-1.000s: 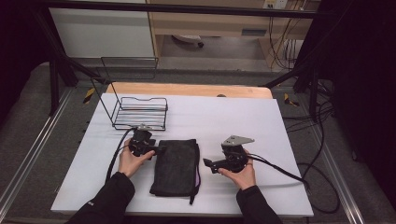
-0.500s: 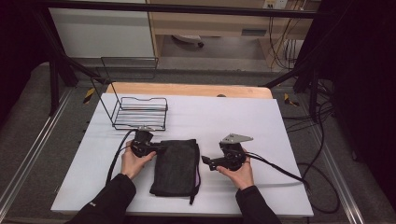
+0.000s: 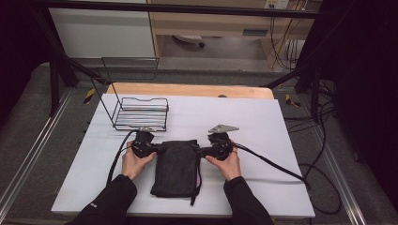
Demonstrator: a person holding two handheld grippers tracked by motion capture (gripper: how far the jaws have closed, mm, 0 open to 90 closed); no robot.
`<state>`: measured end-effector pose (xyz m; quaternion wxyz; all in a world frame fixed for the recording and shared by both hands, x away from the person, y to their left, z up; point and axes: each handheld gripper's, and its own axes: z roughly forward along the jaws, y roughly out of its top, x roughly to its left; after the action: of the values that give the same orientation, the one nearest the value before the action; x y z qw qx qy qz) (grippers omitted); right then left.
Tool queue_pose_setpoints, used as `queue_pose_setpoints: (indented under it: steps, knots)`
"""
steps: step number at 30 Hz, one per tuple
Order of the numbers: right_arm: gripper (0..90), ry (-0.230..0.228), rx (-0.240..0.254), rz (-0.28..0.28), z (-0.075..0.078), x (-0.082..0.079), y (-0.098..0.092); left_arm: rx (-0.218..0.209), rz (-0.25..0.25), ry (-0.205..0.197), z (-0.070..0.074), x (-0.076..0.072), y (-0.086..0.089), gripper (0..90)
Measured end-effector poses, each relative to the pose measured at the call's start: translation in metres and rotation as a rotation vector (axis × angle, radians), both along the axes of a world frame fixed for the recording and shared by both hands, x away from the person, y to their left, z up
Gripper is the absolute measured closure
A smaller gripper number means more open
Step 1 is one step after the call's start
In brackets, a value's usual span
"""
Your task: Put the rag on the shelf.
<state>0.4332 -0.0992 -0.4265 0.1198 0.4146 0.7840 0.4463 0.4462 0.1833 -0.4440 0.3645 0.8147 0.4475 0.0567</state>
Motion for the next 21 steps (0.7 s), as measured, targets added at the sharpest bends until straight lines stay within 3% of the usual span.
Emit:
queue_pose_setpoints:
  steps: [6,10,14,17,21]
  knots:
    - [35.6,0.046,-0.042,-0.009,-0.02,0.013,0.015,0.01,-0.008,-0.015,0.0,-0.001,-0.001,76.0]
    - [39.2,0.064,-0.076,-0.01,-0.025,0.014,0.015,0.019,-0.013,-0.025,0.0,-0.002,-0.002,75.9]
    - [49.1,0.088,-0.065,0.004,-0.026,0.014,0.016,0.02,-0.021,-0.026,0.0,-0.002,-0.001,75.8]
    - [59.1,0.136,-0.044,0.012,-0.026,0.014,0.016,0.019,-0.019,-0.025,0.0,-0.002,-0.001,75.8]
    - [65.2,0.159,-0.028,0.017,-0.026,0.014,0.016,0.021,-0.015,-0.033,0.0,-0.002,-0.002,75.7]
